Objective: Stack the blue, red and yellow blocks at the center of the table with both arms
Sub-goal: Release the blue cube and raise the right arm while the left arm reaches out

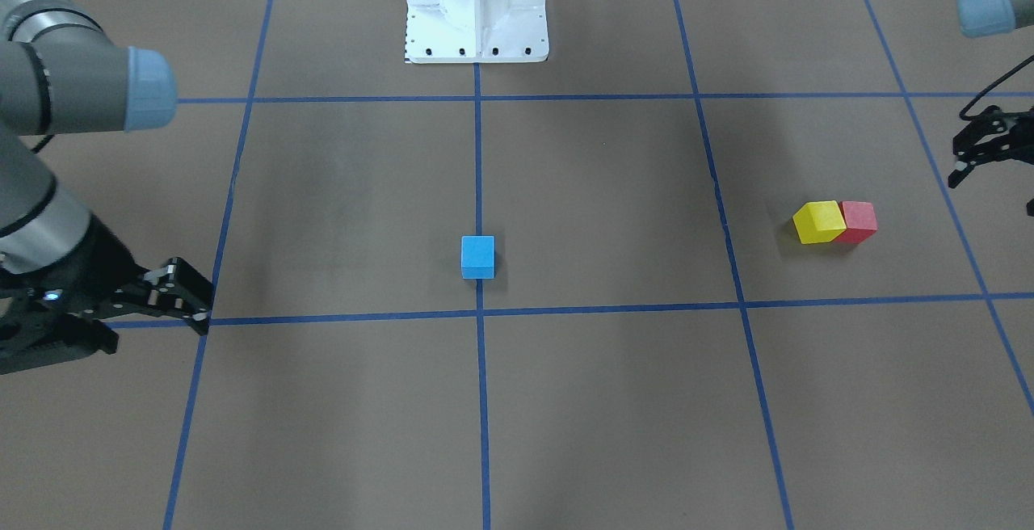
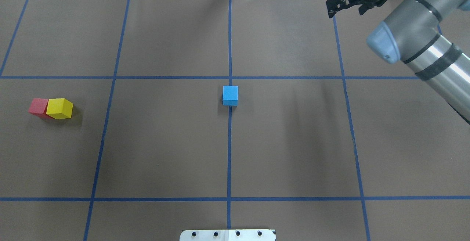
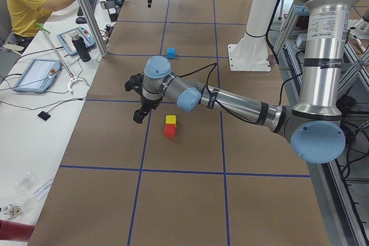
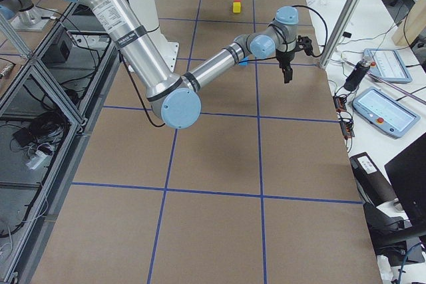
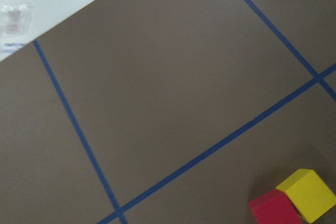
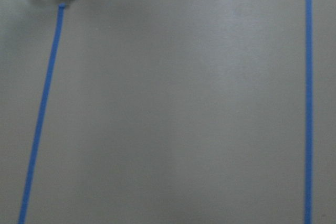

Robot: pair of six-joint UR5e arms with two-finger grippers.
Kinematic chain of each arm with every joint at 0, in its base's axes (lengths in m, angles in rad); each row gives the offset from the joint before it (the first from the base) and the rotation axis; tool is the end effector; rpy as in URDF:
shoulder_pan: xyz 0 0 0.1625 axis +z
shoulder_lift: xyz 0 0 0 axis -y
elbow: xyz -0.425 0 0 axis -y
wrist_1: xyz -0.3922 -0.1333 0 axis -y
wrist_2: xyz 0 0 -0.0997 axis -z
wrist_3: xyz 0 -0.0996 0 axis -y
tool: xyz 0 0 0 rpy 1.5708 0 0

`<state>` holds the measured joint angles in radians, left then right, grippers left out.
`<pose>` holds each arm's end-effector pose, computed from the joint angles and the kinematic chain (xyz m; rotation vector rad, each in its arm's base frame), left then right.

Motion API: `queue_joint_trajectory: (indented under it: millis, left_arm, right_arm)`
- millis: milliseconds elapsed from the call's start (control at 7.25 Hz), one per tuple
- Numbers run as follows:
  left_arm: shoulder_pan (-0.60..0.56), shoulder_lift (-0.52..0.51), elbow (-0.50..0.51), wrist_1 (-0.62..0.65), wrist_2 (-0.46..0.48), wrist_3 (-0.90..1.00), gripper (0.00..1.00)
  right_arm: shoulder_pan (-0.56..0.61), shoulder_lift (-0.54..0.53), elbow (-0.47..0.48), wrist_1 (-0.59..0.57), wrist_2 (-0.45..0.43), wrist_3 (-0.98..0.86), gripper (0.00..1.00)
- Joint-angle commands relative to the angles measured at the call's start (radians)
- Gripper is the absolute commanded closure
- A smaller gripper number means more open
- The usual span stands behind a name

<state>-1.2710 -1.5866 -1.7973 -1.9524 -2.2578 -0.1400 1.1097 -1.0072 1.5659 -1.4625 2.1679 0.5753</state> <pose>0.0846 -0.5112 0.4976 0.4413 0.7819 0.3631 -0.2373 -0.6513 0.3169 0.2769 -0.8183 -0.0920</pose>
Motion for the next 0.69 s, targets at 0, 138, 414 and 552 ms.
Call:
queue_joint_trajectory:
  millis: [0, 138, 414, 552]
  left_arm:
    - [0.099, 0.003, 0.087, -0.159, 0.006, -0.200, 0.00]
    - [0.164, 0.003, 0.085, -0.215, 0.061, -0.392, 0.00]
    - [0.309, -0.010, 0.091, -0.253, 0.235, -0.477, 0.00]
    - [0.312, -0.004, 0.082, -0.255, 0.236, -0.308, 0.00]
  right_arm:
    - [0.100, -0.103, 0.016, 0.010, 0.079, -0.203, 0.00]
    - [0.128, -0.138, 0.016, 0.011, 0.108, -0.277, 0.00]
    - [0.142, -0.148, 0.016, 0.013, 0.110, -0.293, 0.00]
    - [0.142, -0.148, 0.017, 0.013, 0.110, -0.293, 0.00]
